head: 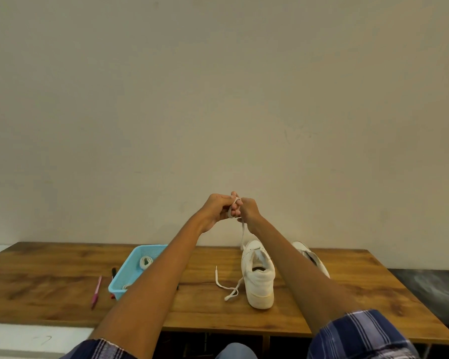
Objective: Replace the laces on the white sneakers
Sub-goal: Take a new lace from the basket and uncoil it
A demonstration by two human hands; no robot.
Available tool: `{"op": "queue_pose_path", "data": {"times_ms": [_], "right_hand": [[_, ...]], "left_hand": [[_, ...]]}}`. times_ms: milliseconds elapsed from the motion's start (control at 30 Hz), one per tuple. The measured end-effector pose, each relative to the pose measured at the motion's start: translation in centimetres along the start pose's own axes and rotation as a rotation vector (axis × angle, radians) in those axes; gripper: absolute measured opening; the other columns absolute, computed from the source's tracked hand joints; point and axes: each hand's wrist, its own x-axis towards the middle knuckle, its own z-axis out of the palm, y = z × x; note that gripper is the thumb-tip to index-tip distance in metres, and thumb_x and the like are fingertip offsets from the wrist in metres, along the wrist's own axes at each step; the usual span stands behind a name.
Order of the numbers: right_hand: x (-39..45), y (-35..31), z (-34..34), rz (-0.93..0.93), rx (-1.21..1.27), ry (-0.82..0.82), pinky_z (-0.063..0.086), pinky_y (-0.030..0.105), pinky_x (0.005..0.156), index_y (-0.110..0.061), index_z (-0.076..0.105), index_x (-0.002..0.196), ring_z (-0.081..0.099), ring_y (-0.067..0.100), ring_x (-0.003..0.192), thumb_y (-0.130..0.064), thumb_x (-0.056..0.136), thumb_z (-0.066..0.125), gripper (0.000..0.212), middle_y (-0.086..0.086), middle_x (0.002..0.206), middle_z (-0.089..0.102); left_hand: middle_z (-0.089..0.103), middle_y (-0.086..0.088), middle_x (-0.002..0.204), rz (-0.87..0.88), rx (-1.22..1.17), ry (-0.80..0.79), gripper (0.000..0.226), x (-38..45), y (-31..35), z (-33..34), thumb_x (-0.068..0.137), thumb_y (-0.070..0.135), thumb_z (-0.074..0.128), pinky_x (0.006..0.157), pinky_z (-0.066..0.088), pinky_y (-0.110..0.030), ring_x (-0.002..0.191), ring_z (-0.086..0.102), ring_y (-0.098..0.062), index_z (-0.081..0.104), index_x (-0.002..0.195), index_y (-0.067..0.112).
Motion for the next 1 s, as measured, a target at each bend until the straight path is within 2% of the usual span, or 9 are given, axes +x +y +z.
{"op": "queue_pose_path", "data": {"times_ms": [67, 133, 200, 333, 500, 633, 733, 900, 1000], "right_hand": [[0.2, 0.8, 0.5, -0.02, -0.107, 0.006, 0.038, 0.02, 0.06, -0.008, 0.052, 0.087, 0.049, 0.009, 0.067, -0.012, 0.095, 0.046, 0.011, 0.001, 0.077, 0.055], [0.2, 1.0, 0.4, -0.029, -0.078, -0.011, 0.042, 0.024, 0.07, -0.008, 0.048, 0.114, 0.055, 0.013, 0.088, -0.012, 0.091, 0.053, 0.024, 0.004, 0.1, 0.058], [-0.1, 0.7, 0.1, -0.051, 0.073, -0.106, 0.046, 0.03, 0.078, -0.012, 0.049, 0.121, 0.059, 0.015, 0.095, -0.009, 0.089, 0.057, 0.034, 0.003, 0.105, 0.062], [-0.8, -0.1, -0.2, -0.153, 0.126, -0.361, 0.049, 0.04, 0.091, -0.013, 0.057, 0.119, 0.064, 0.018, 0.097, 0.003, 0.086, 0.051, 0.037, 0.002, 0.095, 0.067], [-1.6, -0.2, 0.8, -0.218, -0.114, -0.333, 0.051, 0.022, 0.064, -0.002, 0.059, 0.1, 0.055, 0.014, 0.063, -0.005, 0.098, 0.042, 0.018, 0.005, 0.079, 0.057], [-1.5, -0.2, 0.9, -0.187, -0.237, -0.36, 0.046, 0.021, 0.054, 0.003, 0.059, 0.11, 0.043, 0.011, 0.058, -0.013, 0.102, 0.032, 0.032, 0.002, 0.07, 0.045], [-1.9, -0.3, 0.8, -0.138, -0.275, -0.421, 0.045, 0.022, 0.053, -0.005, 0.049, 0.112, 0.042, 0.012, 0.056, -0.013, 0.102, 0.027, 0.025, 0.004, 0.071, 0.048], [-2.0, -0.8, 0.1, -0.119, -0.269, -0.515, 0.054, 0.026, 0.063, -0.007, 0.05, 0.094, 0.054, 0.015, 0.061, -0.009, 0.102, 0.028, 0.024, 0.007, 0.075, 0.056], [-2.1, -1.1, -0.4, -0.095, -0.34, -0.578, 0.056, 0.027, 0.068, -0.007, 0.052, 0.088, 0.061, 0.016, 0.067, -0.002, 0.101, 0.028, 0.028, 0.007, 0.078, 0.059]], "left_hand": [[0.059, 0.002, 0.053, 0.007, -0.005, 0.039, 0.028, 0.2, 0.2, -0.5, 0.099, 0.009, 0.043, 0.061, 0.055, -0.017, 0.05, 0.059, -0.006, 0.065, 0.084, 0.0], [0.06, 0.003, 0.051, 0.014, -0.008, 0.079, 0.029, 0.4, 0.4, -1.0, 0.099, 0.01, 0.044, 0.061, 0.055, -0.017, 0.051, 0.059, -0.007, 0.065, 0.082, -0.001], [0.061, 0.003, 0.05, 0.029, -0.023, 0.125, 0.03, 0.6, 0.5, -1.4, 0.099, 0.01, 0.044, 0.059, 0.054, -0.016, 0.05, 0.059, -0.007, 0.064, 0.08, 0.0], [0.063, -0.003, 0.055, 0.033, -0.113, 0.229, 0.029, 1.1, 0.4, -1.5, 0.098, 0.012, 0.046, 0.055, 0.054, -0.018, 0.047, 0.061, -0.008, 0.063, 0.076, 0.001], [0.064, -0.007, 0.066, 0.07, -0.194, 0.382, 0.027, 1.6, 0.2, -0.9, 0.097, 0.011, 0.048, 0.057, 0.053, -0.021, 0.051, 0.064, -0.01, 0.067, 0.079, 0.004], [0.068, -0.009, 0.075, 0.117, -0.165, 0.451, 0.023, 1.9, -0.1, -1.5, 0.096, 0.011, 0.051, 0.059, 0.056, -0.019, 0.058, 0.067, -0.012, 0.067, 0.082, 0.003], [0.068, -0.009, 0.078, 0.136, -0.162, 0.476, 0.021, 2.1, -0.5, -2.1, 0.096, 0.01, 0.05, 0.062, 0.057, -0.019, 0.061, 0.068, -0.013, 0.066, 0.092, -0.003], [0.069, -0.015, 0.085, 0.181, 0.021, 0.462, 0.022, 2.2, -1.4, -2.4, 0.096, 0.011, 0.052, 0.077, 0.057, -0.03, 0.071, 0.069, -0.02, 0.067, 0.092, -0.003], [0.069, -0.012, 0.084, 0.169, -0.025, 0.449, 0.022, 2.3, -1.5, -2.2, 0.096, 0.011, 0.051, 0.075, 0.057, -0.026, 0.075, 0.069, -0.02, 0.066, 0.098, -0.005]]}}
